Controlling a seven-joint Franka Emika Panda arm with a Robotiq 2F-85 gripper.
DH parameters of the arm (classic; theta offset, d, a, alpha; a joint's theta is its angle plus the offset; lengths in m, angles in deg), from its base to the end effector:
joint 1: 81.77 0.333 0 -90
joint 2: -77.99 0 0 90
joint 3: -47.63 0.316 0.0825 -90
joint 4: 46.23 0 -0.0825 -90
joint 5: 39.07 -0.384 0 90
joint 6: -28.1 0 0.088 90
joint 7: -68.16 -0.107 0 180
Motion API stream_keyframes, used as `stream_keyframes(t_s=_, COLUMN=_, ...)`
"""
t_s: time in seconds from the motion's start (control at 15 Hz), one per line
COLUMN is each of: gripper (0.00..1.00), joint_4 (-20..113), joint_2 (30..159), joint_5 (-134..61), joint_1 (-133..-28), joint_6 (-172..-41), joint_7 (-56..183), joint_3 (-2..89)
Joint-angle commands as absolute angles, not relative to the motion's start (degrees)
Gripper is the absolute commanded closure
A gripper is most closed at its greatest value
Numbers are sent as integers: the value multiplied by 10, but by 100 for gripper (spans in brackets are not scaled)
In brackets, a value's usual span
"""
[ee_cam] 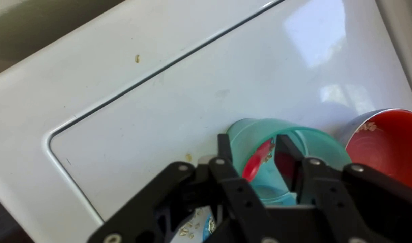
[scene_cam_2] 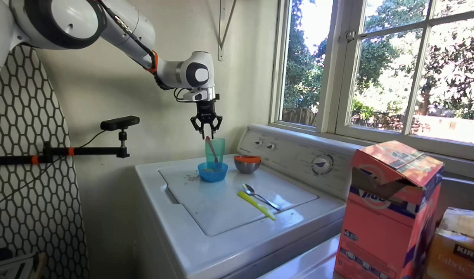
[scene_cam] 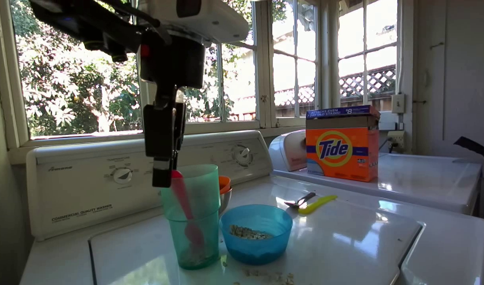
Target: Remove the silver spoon, the knife and the pink spoon out of the green cup
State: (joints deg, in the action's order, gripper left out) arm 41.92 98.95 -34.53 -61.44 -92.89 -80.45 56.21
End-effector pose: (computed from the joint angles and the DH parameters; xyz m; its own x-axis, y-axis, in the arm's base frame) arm 0.6103 0.3170 0.4666 -0.4632 -0.8702 -0.1679 -0.8650 0.4852 -0.1277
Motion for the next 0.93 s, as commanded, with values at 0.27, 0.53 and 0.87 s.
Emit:
stream_keyframes(t_s=0.27, gripper=61, joint_4=393, joint_2=998, joint_5=-323, joint_1=-602, joint_6=-897, joint_7=-839, joint_3=549)
stream_keyframes(t_s=0.53, gripper=81, joint_4=393, joint_2=994, joint_5=-325, joint_1=-603, joint_6=-881, joint_7=-840, joint_3=550)
stream_keyframes(t_s=0.87, gripper=100, joint_4=386, joint_2=990, joint_5=-325, joint_1=-603, joint_6=-864, joint_7=-840, joint_3=551)
